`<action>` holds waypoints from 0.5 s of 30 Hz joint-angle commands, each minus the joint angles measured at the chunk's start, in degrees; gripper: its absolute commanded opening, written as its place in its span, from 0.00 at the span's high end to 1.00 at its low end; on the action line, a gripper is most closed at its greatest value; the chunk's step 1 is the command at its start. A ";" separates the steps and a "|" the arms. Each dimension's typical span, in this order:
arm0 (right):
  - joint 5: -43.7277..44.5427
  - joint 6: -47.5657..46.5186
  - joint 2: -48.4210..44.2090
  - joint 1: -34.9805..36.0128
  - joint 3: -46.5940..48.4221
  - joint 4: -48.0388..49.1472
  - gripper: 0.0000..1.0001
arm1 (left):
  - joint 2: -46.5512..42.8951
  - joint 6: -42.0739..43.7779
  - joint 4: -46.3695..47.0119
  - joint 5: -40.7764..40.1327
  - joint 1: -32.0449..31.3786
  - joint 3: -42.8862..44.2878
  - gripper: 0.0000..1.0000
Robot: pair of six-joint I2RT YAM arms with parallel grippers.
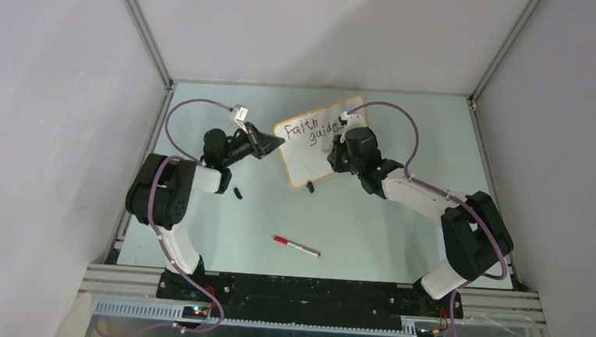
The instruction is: Write a sentence on the whiteboard
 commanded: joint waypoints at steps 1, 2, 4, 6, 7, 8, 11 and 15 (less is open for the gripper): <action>0.20 -0.34 0.59 -0.42 3.11 1.57 1.00 | 0.29 4.14 -0.50 -1.44 0.90 0.33 1.00; 0.32 -0.32 0.64 -0.59 3.15 1.57 1.00 | 0.23 4.19 -0.55 -1.45 0.90 0.36 1.00; 0.38 -0.27 0.66 -0.82 3.34 1.61 1.00 | 0.22 4.23 -0.60 -1.51 0.86 0.37 1.00; 0.41 -0.25 0.72 -1.10 3.43 1.69 1.00 | 0.17 4.24 -0.60 -1.47 0.83 0.34 1.00; 0.39 -0.29 0.65 -1.16 3.45 1.73 1.00 | 0.18 4.24 -0.60 -1.42 0.83 0.36 1.00; 0.39 -0.30 0.67 -1.26 3.46 1.78 1.00 | 0.20 4.24 -0.64 -1.44 0.82 0.37 1.00; 0.31 -0.25 0.65 -1.37 3.56 1.84 1.00 | 0.25 4.31 -0.73 -1.51 0.82 0.43 1.00; 0.32 -0.37 1.05 -1.55 4.21 1.55 1.00 | 0.16 4.32 -0.78 -1.53 0.76 0.46 1.00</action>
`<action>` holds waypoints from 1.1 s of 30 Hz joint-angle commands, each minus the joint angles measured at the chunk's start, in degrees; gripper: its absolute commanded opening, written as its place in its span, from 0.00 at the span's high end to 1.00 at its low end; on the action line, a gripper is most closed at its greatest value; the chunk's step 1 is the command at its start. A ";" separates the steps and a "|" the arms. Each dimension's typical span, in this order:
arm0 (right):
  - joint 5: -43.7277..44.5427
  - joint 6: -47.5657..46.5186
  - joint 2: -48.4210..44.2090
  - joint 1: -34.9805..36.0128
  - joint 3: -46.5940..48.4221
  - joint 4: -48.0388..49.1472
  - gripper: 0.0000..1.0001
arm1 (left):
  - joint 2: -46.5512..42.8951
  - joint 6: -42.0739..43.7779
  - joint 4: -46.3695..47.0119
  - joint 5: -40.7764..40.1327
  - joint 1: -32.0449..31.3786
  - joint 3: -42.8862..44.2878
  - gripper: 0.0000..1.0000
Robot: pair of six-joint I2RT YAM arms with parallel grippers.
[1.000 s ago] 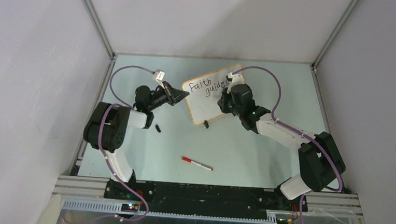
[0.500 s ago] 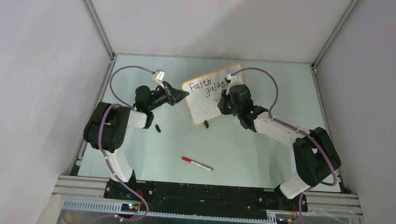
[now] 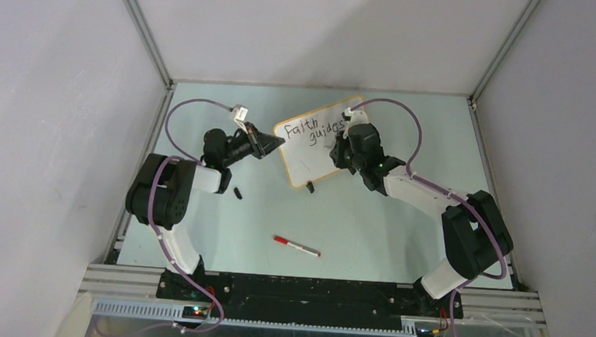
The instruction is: Write a sentence on the whiteboard
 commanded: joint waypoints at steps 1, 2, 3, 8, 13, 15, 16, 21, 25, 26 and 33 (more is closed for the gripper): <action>0.31 -0.39 0.87 -0.33 3.35 1.54 1.00 | 0.11 4.32 -0.78 -1.46 0.80 0.46 1.00; 0.34 -0.34 0.96 -0.48 3.42 1.48 1.00 | 0.10 4.32 -0.77 -1.46 0.77 0.46 1.00; 0.34 -0.40 0.96 -0.51 3.60 1.49 1.00 | 0.09 4.32 -0.77 -1.46 0.75 0.42 1.00; 0.37 -0.45 0.85 -0.62 3.66 1.91 1.00 | 0.05 4.40 -0.80 -1.54 0.71 0.37 1.00; 0.45 -0.47 1.73 -0.59 4.36 1.39 1.00 | -0.08 4.66 -1.09 -1.64 0.71 0.33 1.00; 0.44 -0.52 2.09 -0.56 4.78 1.26 1.00 | -0.15 4.78 -1.13 -1.70 0.62 0.32 1.00; 0.52 -0.55 2.36 -0.56 5.04 1.06 1.00 | -0.19 4.82 -1.24 -1.72 0.64 0.30 1.00; 0.63 -0.55 3.05 -0.60 5.53 0.45 1.00 | -0.33 4.93 -1.39 -1.88 0.56 0.29 1.00; 0.58 -0.65 3.47 -0.62 5.97 0.15 1.00 | -0.39 5.10 -1.55 -1.90 0.53 0.29 1.00; 0.54 -0.63 3.63 -0.58 6.00 0.01 1.00 | -0.37 5.11 -1.63 -1.90 0.54 0.24 1.00; -0.19 -1.10 3.75 -0.52 6.00 -0.18 1.00 | -0.43 5.33 -1.89 -1.99 0.42 0.35 1.00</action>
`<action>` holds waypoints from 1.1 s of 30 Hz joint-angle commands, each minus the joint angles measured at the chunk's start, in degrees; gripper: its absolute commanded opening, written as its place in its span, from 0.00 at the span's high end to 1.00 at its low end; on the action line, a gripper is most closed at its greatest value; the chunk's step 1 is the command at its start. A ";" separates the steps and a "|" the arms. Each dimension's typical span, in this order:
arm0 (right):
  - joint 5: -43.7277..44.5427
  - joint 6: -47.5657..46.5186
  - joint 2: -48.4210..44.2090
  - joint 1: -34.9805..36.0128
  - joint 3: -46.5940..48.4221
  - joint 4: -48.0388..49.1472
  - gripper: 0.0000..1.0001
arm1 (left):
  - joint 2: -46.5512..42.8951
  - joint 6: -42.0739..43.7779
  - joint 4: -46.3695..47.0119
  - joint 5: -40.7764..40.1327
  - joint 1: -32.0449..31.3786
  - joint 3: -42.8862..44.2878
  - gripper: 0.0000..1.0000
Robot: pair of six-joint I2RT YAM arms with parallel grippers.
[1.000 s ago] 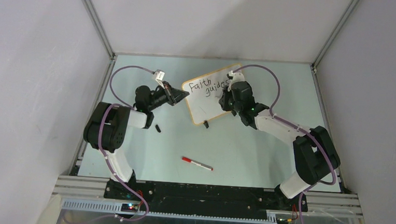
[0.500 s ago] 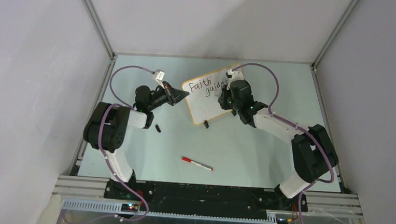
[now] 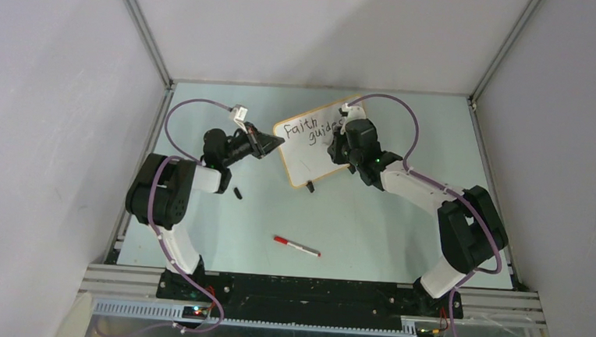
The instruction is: Write a sentence on the whiteboard
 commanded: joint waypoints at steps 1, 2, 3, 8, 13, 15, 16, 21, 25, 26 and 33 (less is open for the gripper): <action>-0.36 -0.92 1.22 -0.14 2.37 0.71 1.00 | -0.43 5.35 -1.63 -1.49 0.40 0.36 1.00; -0.49 -1.15 1.34 -0.06 2.41 0.71 1.00 | -0.37 5.35 -1.72 -1.56 0.42 0.37 1.00; -0.85 -1.28 1.33 0.00 2.38 0.73 1.00 | -0.40 5.40 -1.72 -1.57 0.42 0.37 1.00; -1.66 -1.91 1.26 0.25 2.36 0.53 1.00 | -0.44 5.44 -1.84 -1.58 0.30 0.37 1.00; -1.89 -2.21 1.27 0.58 2.36 0.02 1.00 | -0.51 5.49 -2.02 -1.66 0.32 0.44 1.00; -2.05 -2.27 1.23 0.72 2.37 -0.18 1.00 | -0.47 5.56 -2.07 -1.66 0.31 0.42 1.00; -2.12 -2.32 1.23 0.78 2.40 -0.28 1.00 | -0.45 5.61 -2.07 -1.67 0.28 0.44 1.00; -2.21 -2.60 1.08 1.19 2.41 -0.68 1.00 | -0.56 5.62 -2.21 -1.65 0.27 0.46 1.00; -0.85 -2.50 0.89 1.23 2.41 -1.26 1.00 | -0.60 5.65 -2.25 -1.74 0.22 0.38 1.00; -0.39 -2.31 0.91 1.28 2.38 -1.27 1.00 | -0.59 5.68 -2.25 -1.75 0.24 0.38 1.00; 3.35 -1.82 0.80 0.92 2.39 -4.27 1.00 | -0.74 5.75 -2.25 -1.80 0.23 0.29 1.00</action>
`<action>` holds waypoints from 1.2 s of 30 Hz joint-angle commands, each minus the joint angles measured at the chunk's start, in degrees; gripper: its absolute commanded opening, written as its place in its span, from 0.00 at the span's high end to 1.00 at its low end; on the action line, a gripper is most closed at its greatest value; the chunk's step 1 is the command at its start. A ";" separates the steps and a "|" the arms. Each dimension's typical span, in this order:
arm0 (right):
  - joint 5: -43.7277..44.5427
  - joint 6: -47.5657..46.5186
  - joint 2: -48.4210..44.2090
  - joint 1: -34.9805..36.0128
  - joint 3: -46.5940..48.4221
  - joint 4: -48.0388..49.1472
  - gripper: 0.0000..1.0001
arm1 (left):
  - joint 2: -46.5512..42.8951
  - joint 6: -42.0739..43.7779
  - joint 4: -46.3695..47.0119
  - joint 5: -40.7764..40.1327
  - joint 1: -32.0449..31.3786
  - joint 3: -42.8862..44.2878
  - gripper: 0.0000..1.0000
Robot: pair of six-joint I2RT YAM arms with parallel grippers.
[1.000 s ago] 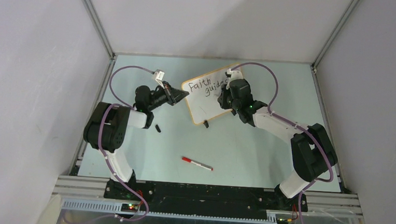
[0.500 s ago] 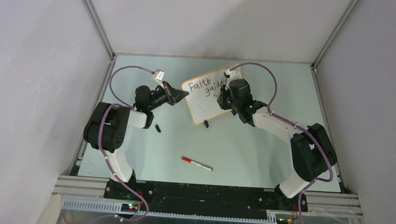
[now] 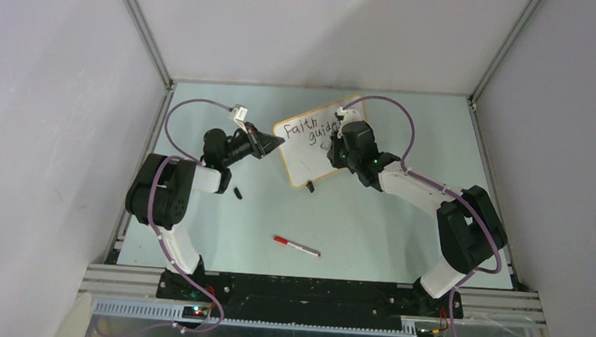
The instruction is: Write a sentence on the whiteboard
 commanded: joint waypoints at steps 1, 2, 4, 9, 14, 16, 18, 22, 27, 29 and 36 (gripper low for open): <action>3.17 0.13 0.69 -0.12 2.15 -1.82 1.00 | -0.72 5.75 -2.16 -1.69 0.20 0.29 1.00; 3.34 0.18 0.67 -0.20 2.20 -1.84 1.00 | -0.70 5.73 -2.16 -1.74 0.22 0.29 1.00; 3.42 0.15 0.61 -0.27 2.19 -1.93 1.00 | -0.67 5.72 -2.16 -1.75 0.20 0.26 1.00; 2.65 0.06 0.76 -0.29 2.14 -2.02 1.00 | -0.63 5.73 -2.17 -1.75 0.22 0.24 1.00; 1.32 -0.83 0.86 0.18 1.93 -1.77 1.00 | -0.65 5.84 -2.16 -1.75 0.19 0.28 1.00; 0.62 -1.30 0.98 0.49 1.88 -1.41 1.00 | -0.73 5.85 -2.20 -1.69 0.23 0.24 1.00; 0.07 -1.80 0.98 0.80 1.92 -1.22 1.00 | -0.75 5.80 -2.17 -1.75 0.23 0.28 1.00; -1.10 -2.83 0.86 1.58 1.86 -0.78 1.00 | -0.78 5.79 -2.16 -1.75 0.20 0.28 1.00; -1.96 -3.84 0.64 2.21 1.92 -0.55 1.00 | -0.72 5.81 -2.25 -1.74 0.18 0.35 1.00; -1.79 -3.86 0.51 2.37 1.94 -0.63 1.00 | -0.71 5.84 -2.39 -1.75 0.23 0.36 1.00; 1.53 -2.77 -5.39 2.24 -2.58 3.88 1.00 | -0.74 5.91 -2.34 -1.69 0.18 0.33 1.00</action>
